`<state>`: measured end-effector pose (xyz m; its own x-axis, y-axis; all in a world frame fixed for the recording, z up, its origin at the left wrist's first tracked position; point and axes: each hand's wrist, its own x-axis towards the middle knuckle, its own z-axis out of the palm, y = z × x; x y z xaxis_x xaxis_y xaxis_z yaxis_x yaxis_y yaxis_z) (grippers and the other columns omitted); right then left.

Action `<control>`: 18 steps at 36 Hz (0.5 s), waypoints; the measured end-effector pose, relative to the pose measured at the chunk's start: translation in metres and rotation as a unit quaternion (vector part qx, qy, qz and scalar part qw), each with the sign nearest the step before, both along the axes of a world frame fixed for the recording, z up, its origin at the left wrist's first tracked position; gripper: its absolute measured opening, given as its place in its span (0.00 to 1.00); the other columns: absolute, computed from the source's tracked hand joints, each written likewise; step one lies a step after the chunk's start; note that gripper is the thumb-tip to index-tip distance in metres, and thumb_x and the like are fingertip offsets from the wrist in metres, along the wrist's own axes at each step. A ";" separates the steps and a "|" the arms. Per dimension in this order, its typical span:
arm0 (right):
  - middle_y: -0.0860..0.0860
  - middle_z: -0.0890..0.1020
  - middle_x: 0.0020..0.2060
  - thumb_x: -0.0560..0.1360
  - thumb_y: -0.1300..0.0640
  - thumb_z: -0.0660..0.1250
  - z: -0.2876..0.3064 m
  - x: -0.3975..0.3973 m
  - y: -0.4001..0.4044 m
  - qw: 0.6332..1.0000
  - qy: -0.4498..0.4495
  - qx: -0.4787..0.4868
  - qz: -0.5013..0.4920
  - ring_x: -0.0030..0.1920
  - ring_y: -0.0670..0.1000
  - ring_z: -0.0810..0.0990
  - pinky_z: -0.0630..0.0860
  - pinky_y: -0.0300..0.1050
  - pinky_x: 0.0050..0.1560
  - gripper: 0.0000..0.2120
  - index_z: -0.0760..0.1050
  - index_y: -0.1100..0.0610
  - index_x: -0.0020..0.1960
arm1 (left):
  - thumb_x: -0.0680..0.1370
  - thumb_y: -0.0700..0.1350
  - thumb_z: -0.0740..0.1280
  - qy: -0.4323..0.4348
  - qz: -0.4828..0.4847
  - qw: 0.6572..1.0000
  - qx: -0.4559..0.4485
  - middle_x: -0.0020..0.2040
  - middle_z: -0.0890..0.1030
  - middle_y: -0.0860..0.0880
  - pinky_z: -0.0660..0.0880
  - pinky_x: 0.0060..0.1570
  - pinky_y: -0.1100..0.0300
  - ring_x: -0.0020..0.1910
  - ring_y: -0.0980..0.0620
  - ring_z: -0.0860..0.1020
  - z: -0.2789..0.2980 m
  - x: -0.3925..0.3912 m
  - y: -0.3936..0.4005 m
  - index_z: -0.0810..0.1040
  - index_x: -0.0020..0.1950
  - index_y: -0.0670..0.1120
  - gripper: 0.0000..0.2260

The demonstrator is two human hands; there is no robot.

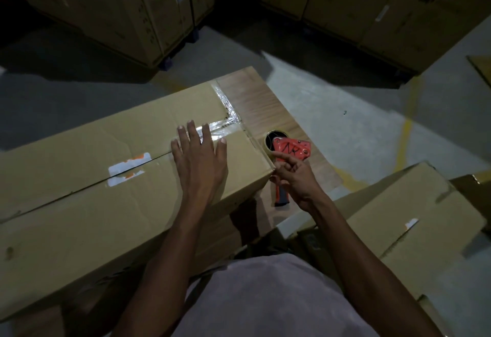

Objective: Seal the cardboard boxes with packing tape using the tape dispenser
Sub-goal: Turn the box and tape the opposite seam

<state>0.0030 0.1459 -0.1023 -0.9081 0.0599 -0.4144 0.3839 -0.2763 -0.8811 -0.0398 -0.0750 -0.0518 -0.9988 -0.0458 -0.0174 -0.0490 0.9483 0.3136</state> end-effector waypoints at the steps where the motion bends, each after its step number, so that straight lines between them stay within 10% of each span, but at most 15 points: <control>1: 0.51 0.83 0.39 0.82 0.69 0.65 0.001 -0.001 -0.001 1.000 -0.001 0.004 0.003 0.43 0.49 0.84 0.85 0.43 0.47 0.18 0.73 0.66 0.71 | 0.86 0.58 0.50 0.000 0.000 1.000 0.001 0.83 0.53 0.42 0.46 0.79 0.43 0.82 0.41 0.49 0.000 0.000 0.000 0.58 0.82 0.47 0.27; 18: 0.55 0.82 0.52 0.85 0.61 0.63 0.003 -0.005 -0.016 0.995 -0.065 -0.072 -0.033 0.49 0.49 0.83 0.82 0.42 0.49 0.08 0.78 0.57 0.61 | 0.85 0.58 0.51 -0.004 0.010 1.000 -0.006 0.83 0.54 0.42 0.47 0.79 0.43 0.82 0.42 0.49 -0.003 -0.003 0.002 0.58 0.82 0.47 0.27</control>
<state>-0.0017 0.1299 -0.0991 -0.8420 0.0498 -0.5371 0.4691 -0.4241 -0.7747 -0.0426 -0.0728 -0.0546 -0.9975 -0.0663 -0.0250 -0.0707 0.9506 0.3024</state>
